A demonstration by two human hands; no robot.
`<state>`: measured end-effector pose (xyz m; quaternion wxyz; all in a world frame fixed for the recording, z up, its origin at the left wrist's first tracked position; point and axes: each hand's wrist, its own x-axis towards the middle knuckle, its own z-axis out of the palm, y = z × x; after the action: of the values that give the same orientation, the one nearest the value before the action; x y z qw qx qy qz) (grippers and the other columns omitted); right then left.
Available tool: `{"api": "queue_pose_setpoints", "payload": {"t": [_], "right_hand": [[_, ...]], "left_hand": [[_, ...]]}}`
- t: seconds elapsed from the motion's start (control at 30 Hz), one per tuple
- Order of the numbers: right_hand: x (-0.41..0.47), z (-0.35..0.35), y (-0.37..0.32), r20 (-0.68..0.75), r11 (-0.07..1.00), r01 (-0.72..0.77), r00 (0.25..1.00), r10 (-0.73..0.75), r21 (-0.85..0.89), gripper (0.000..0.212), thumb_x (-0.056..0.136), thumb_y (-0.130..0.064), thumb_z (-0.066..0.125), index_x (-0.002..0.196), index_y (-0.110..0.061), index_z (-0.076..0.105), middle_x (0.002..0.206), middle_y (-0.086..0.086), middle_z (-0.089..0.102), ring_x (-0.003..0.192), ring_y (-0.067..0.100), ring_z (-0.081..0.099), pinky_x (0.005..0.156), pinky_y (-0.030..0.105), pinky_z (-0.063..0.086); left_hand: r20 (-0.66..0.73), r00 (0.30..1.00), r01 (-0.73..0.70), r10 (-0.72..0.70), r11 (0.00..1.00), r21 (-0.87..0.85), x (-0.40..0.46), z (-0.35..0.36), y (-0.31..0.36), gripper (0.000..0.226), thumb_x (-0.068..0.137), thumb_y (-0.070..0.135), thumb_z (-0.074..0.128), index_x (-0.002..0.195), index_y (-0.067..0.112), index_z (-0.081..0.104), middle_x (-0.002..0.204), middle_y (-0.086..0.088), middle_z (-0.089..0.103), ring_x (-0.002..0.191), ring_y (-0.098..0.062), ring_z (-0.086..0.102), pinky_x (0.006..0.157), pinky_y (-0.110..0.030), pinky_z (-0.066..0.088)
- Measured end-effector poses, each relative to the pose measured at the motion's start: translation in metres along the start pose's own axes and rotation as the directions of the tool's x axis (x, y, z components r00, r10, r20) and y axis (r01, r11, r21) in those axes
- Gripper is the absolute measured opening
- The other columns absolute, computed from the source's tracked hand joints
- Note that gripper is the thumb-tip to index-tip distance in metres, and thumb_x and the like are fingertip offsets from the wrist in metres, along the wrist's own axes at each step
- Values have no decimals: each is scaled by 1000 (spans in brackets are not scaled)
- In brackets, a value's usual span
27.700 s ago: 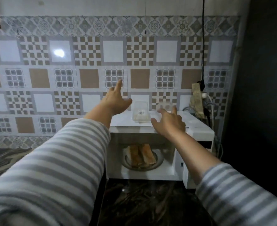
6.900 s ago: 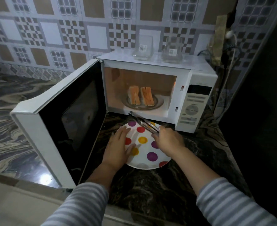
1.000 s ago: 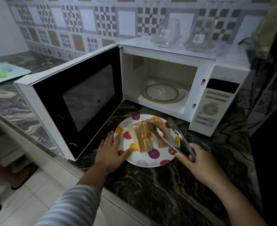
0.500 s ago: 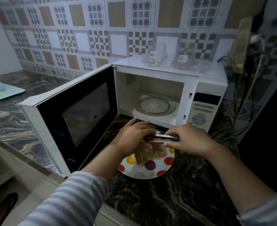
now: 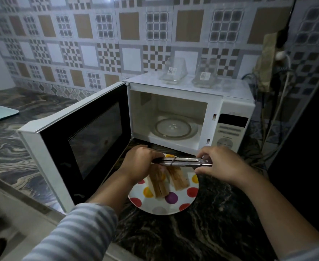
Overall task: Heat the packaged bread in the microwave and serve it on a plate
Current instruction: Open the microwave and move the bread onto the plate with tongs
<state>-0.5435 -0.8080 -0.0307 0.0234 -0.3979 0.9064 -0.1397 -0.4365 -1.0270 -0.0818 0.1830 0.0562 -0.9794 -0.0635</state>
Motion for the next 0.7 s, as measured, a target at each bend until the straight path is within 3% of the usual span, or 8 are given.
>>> {"api": "queue_pose_setpoints", "payload": {"t": [0.07,0.17,0.27,0.37,0.47,0.57,0.7], "right_hand": [[1,4,-3,-19,1000,-6,1000,6,-1,27,76,-47,74,96,-34,63,99,-7,68,90,14,61,80,35,52],[2,10,-10,-18,998,19,1000,-20,-62,24,85,-47,65,105,-34,65,96,-5,69,87,19,62,73,32,51],[2,16,-14,-60,998,33,998,-36,-55,27,88,-46,61,112,-35,65,102,-4,70,91,21,63,75,34,53],[1,23,-14,-82,999,32,996,-35,-43,30,88,-47,61,115,-36,64,104,-5,71,94,21,63,76,33,52],[0,27,-12,-107,999,15,994,-18,-30,29,87,-48,61,114,-38,64,100,-6,71,91,20,63,73,32,51],[2,32,-7,-132,1000,6,991,-8,-19,25,88,-48,60,110,-38,65,94,-8,70,87,18,63,71,32,52],[5,44,6,-228,998,-59,971,66,38,34,90,-46,58,118,-27,63,102,-2,71,92,22,64,74,33,52]], "left_hand": [[8,1000,-1,1,1000,-21,1,1,-1,26,81,46,66,105,36,70,92,9,71,92,-17,62,79,-35,51],[-5,999,-39,39,999,-14,3,1,-1,33,81,48,66,112,34,66,97,7,71,97,-19,61,85,-32,48],[1,999,-42,42,997,-68,2,-1,-2,56,81,49,66,133,33,51,108,4,69,105,-17,58,94,-27,34],[47,998,-43,44,999,-31,-2,2,-8,48,87,50,59,132,36,52,121,6,63,120,-13,51,109,-31,17],[48,999,5,-5,1000,1,-8,5,-13,43,91,46,54,133,36,51,137,9,53,136,-11,37,118,-38,5],[-14,1000,24,-23,998,62,-16,8,-15,50,95,42,48,143,37,37,152,14,34,146,-8,15,119,-40,-4],[-135,965,212,-224,972,-98,-35,28,-14,63,95,51,43,150,34,18,158,14,16,147,-6,6,116,-33,-6]]}}
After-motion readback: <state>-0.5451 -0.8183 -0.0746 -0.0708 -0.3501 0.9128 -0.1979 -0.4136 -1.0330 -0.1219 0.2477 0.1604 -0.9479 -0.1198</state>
